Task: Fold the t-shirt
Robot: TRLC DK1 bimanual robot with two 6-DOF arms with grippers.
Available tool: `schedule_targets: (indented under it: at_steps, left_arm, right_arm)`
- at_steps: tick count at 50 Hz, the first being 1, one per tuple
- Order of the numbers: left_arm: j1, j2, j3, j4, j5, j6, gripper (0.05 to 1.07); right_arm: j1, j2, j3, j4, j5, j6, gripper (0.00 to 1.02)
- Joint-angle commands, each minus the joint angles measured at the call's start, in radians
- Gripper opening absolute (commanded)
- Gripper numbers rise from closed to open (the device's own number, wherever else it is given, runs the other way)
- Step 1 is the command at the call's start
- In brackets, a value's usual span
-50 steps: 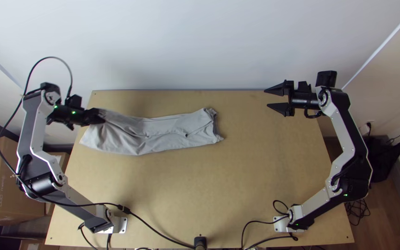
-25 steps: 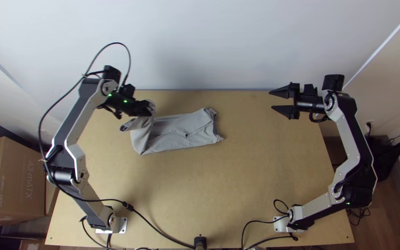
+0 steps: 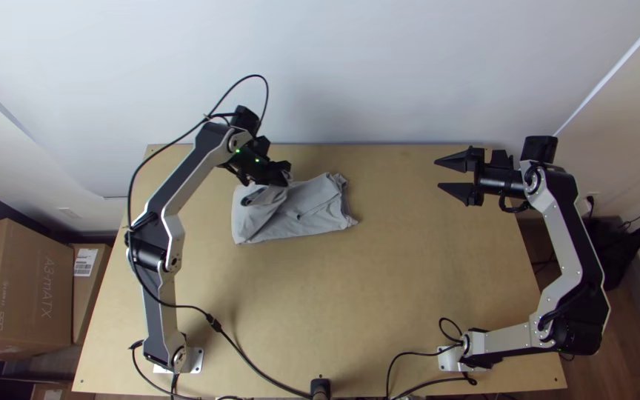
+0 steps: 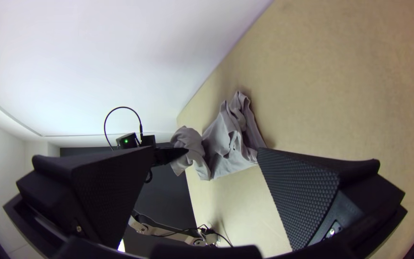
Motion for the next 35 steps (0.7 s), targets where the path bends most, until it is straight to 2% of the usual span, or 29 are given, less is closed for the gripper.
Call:
schedule_targets:
  at_steps: [1, 13, 15, 16, 17, 20, 27, 35]
  left_arm:
    - [-0.045, 0.065, 0.081, 0.011, -0.01, -0.057, 0.08]
    - [-0.145, 0.148, 0.129, 0.099, -0.042, -0.12, 0.08]
    - [-0.163, 0.155, 0.13, 0.122, -0.054, -0.14, 0.13]
    - [-0.174, 0.16, 0.13, 0.142, -0.062, -0.147, 0.23]
    - [-0.184, 0.165, 0.13, 0.159, -0.063, -0.15, 0.39]
    - [-0.217, 0.18, 0.143, 0.189, -0.062, -0.164, 1.04]
    - [-0.27, 0.192, 0.155, 0.327, -0.062, -0.195, 1.03]
    - [-0.284, 0.157, 0.156, 0.432, -0.071, -0.287, 1.03]
  right_arm:
    - [-0.017, -0.045, -0.054, 0.013, 0.004, -0.007, 0.98]
    - [-0.033, -0.098, -0.143, 0.028, 0.01, -0.018, 0.98]
    - [-0.033, -0.106, -0.16, 0.033, 0.011, -0.018, 0.98]
    - [-0.033, -0.109, -0.168, 0.037, 0.013, -0.018, 0.98]
    - [-0.032, -0.114, -0.179, 0.042, 0.014, -0.018, 0.98]
    - [-0.018, -0.124, -0.211, 0.056, 0.022, -0.018, 0.98]
    - [0.04, -0.135, -0.3, 0.111, 0.066, -0.016, 0.98]
    - [0.134, -0.137, -0.373, 0.175, 0.135, -0.013, 0.98]
